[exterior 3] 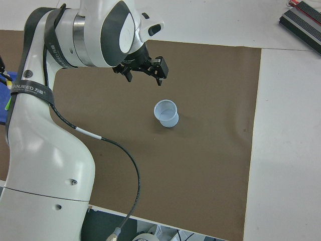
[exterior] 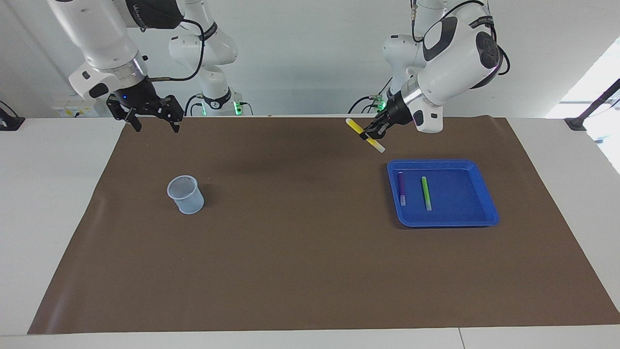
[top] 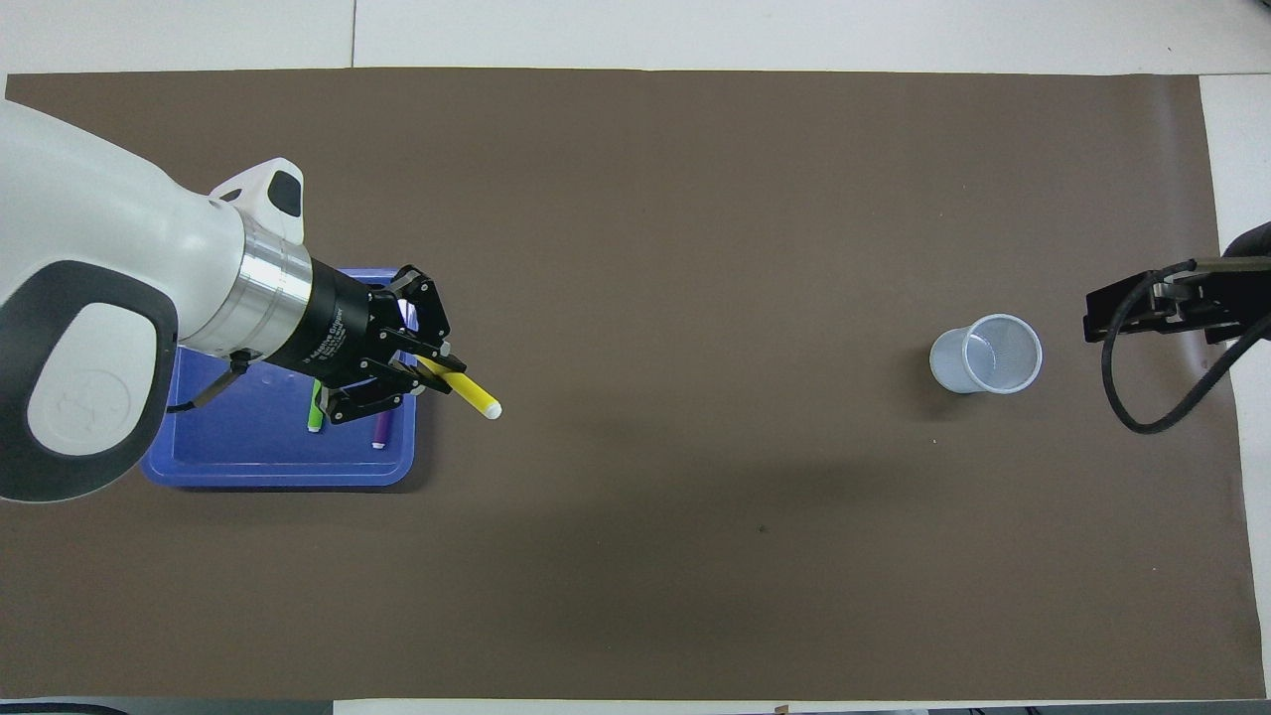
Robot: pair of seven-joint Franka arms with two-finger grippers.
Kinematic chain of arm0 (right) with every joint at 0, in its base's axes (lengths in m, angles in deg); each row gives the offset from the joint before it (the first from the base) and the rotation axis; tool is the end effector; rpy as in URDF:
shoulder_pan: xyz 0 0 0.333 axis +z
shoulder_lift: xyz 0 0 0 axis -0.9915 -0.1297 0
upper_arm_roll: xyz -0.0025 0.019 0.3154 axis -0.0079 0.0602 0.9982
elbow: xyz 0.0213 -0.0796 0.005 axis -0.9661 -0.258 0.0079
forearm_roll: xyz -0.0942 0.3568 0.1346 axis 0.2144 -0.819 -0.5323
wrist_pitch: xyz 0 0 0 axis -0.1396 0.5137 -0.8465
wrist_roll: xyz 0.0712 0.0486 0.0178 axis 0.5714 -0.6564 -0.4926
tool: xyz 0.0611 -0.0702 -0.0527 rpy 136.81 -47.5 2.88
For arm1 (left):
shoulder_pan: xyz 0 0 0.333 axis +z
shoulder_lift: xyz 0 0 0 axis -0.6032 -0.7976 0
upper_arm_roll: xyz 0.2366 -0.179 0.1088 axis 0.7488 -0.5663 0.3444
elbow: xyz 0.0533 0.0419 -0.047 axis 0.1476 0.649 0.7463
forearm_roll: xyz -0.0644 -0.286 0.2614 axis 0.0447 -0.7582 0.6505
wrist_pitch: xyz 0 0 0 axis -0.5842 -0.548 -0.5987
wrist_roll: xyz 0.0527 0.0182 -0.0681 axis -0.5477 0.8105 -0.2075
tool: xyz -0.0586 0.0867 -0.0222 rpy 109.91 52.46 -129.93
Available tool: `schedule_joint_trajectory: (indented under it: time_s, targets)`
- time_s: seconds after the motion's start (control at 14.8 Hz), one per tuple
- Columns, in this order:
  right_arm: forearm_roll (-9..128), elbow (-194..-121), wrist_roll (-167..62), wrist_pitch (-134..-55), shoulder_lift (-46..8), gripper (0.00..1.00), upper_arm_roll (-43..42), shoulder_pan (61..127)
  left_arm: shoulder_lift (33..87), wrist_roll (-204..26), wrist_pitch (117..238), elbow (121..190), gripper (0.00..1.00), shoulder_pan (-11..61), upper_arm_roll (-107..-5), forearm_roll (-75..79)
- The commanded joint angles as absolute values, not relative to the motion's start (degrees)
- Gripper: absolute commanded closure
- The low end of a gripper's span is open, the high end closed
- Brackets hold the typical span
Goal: Transfer and insert pens with both arms
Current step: 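Grasp the yellow pen with the left gripper and lift it, then carry the yellow pen forward while the right gripper reaches toward it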
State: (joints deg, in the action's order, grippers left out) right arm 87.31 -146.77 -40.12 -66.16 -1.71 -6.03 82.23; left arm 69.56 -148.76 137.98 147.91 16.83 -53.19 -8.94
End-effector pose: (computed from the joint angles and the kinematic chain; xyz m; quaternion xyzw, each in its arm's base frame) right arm 0.5422 0.0158 0.6203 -0.9993 0.0280 0.0160 0.0201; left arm 0.5068 -0.2512 0.5585 0.8202 0.4827 -0.2435 0.1870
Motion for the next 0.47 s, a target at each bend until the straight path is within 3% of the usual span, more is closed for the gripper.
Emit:
schedule_joint_trajectory:
  time_s: [0.0,0.41]
  targets:
    - [83.0,-149.0,-36.9,-69.2,-0.9,0.00,-5.9,82.2,70.8,-157.4,142.4,150.1,1.00,16.2,-52.6,-15.1]
    - [71.8,-148.8,-27.2,-69.4,-0.8,0.00,-4.7,85.7,72.8,-171.4,155.8,155.1,1.00,9.5,-52.7,-23.0]
